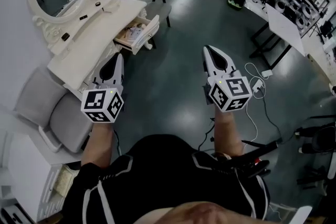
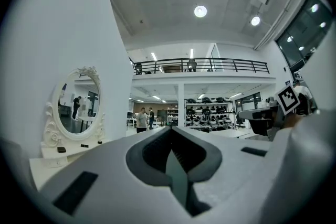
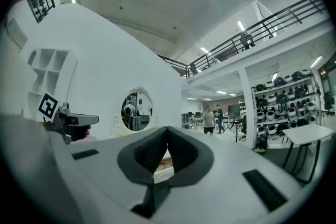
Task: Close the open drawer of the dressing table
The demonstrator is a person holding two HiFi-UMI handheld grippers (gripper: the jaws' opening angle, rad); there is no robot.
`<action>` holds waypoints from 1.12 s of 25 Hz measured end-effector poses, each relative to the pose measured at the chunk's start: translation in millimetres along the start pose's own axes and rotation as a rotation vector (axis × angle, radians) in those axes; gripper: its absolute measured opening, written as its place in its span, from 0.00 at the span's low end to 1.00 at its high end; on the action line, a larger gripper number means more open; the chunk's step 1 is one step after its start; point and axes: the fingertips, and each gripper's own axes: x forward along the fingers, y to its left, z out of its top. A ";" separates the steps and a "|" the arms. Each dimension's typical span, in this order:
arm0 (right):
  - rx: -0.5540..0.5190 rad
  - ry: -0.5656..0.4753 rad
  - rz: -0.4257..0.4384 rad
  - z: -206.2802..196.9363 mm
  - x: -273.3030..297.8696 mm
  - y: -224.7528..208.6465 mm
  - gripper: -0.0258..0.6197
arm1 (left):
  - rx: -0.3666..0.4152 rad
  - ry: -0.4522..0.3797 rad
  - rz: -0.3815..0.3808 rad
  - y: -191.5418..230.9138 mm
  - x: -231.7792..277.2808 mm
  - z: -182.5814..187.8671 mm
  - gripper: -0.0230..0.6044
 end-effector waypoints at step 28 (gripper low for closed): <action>0.003 0.005 0.009 -23.5 13.3 -121.3 0.05 | 0.032 0.037 -0.051 -83.8 127.9 -31.0 0.04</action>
